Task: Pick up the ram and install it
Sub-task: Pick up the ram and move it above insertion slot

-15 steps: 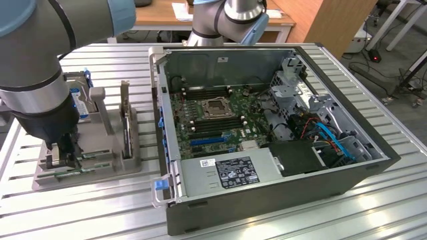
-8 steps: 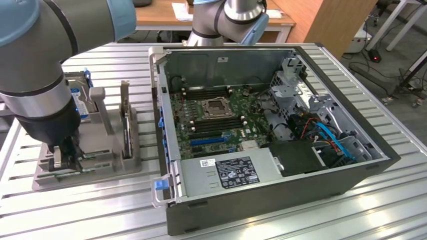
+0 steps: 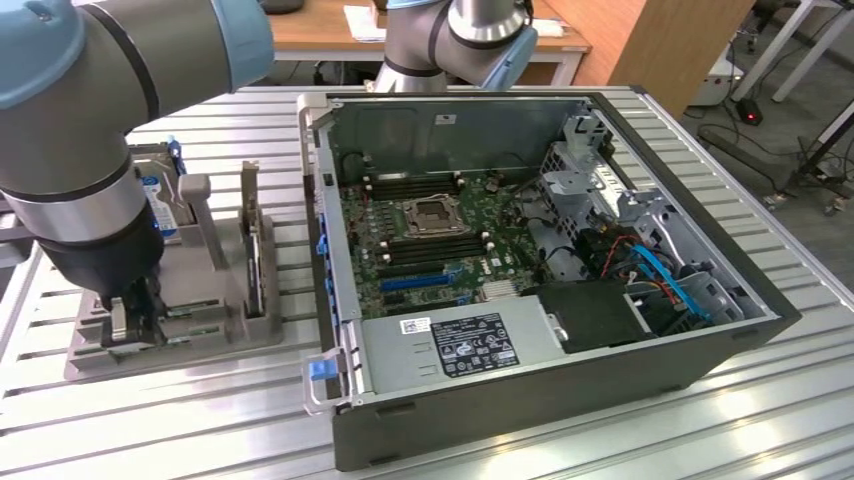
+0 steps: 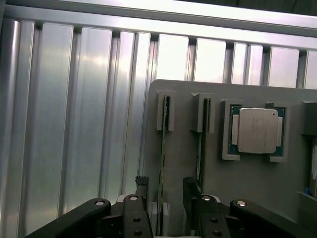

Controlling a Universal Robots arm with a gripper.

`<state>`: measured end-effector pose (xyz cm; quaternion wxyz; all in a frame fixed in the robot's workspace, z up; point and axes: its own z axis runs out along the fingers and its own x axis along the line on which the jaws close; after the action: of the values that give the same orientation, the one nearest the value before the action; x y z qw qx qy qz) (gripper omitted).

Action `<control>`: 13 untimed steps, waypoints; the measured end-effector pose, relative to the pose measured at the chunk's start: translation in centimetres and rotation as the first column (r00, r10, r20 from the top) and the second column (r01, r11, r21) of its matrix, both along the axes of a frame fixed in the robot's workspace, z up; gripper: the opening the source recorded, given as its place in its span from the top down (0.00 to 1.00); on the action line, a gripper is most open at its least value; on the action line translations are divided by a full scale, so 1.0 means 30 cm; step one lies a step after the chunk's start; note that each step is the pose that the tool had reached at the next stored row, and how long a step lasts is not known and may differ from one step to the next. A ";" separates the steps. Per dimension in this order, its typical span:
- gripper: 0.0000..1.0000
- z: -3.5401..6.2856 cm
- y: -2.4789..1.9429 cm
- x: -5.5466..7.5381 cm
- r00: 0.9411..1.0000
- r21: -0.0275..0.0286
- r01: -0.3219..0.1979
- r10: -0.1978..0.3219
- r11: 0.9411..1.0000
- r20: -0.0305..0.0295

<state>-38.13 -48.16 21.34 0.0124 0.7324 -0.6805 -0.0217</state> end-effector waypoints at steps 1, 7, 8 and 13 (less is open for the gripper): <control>0.59 -0.004 0.000 0.000 1.000 0.000 0.000 0.000 1.000 0.000; 0.59 -0.010 0.000 0.000 1.000 0.000 0.000 0.000 1.000 0.000; 0.59 -0.010 0.000 0.000 1.000 0.000 0.000 0.000 1.000 0.000; 0.59 -0.011 0.000 0.015 1.000 0.000 0.000 0.000 1.000 0.000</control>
<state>-37.68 -48.16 21.02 0.0124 0.7324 -0.6805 -0.0217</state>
